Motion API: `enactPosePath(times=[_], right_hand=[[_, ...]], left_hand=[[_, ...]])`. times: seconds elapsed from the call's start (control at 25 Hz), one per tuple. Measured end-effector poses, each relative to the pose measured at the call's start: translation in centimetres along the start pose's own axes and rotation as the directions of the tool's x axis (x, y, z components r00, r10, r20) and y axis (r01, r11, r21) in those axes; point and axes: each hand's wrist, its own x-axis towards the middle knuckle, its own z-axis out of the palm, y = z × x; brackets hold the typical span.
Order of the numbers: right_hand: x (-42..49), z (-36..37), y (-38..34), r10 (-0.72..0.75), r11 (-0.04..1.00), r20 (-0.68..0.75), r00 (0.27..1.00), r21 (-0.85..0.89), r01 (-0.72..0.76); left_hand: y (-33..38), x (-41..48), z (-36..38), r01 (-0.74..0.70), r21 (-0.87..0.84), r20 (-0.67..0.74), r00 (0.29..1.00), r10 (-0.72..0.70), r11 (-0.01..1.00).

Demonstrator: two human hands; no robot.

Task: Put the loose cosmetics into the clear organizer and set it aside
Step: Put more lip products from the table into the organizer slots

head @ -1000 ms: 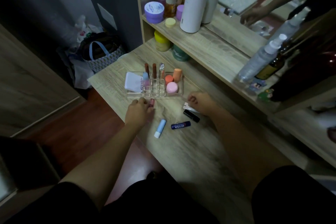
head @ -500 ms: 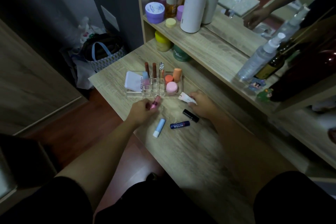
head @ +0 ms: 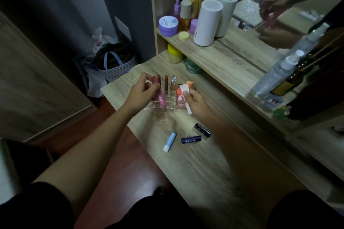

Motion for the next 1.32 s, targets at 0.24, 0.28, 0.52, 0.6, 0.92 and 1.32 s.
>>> enactPosePath(times=[0.24, 0.28, 0.52, 0.6, 0.92, 1.32], right_hand=[[0.8, 0.4, -0.7, -0.022, 0.998, -0.04, 0.999, 0.066, 0.025], [0.9, 0.3, -0.9, -0.04, 0.997, -0.068, 0.997, 0.061, 0.044], [1.8, 0.6, -1.1, -0.113, 0.99, -0.196, 0.974, -0.101, 0.095], [2.0, 0.8, -0.9, -0.135, 0.987, -0.272, 0.953, -0.123, 0.104], [2.7, 1.5, -0.1, -0.163, 0.975, -0.282, 0.945, -0.191, 0.111], [3.6, 1.6, -0.2, -0.237, 0.948, -0.274, 0.932, -0.276, 0.16]], left_hand=[[0.2, 1.4, -0.6, -0.154, 0.206, 0.008, 0.988, 0.156, 0.966], [0.2, 1.6, -0.7, -0.182, 0.249, 0.021, 0.983, 0.183, 0.951], [0.3, 3.4, -0.8, -0.382, 0.512, 0.13, 0.92, 0.37, 0.77], [0.3, 3.8, -0.7, -0.421, 0.538, 0.158, 0.901, 0.404, 0.73], [-1.2, 4.6, 0.5, -0.349, 0.633, 0.113, 0.924, 0.364, 0.69], [-2.5, 4.9, 2.0, -0.294, 0.806, 0.15, 0.941, 0.303, 0.514]])
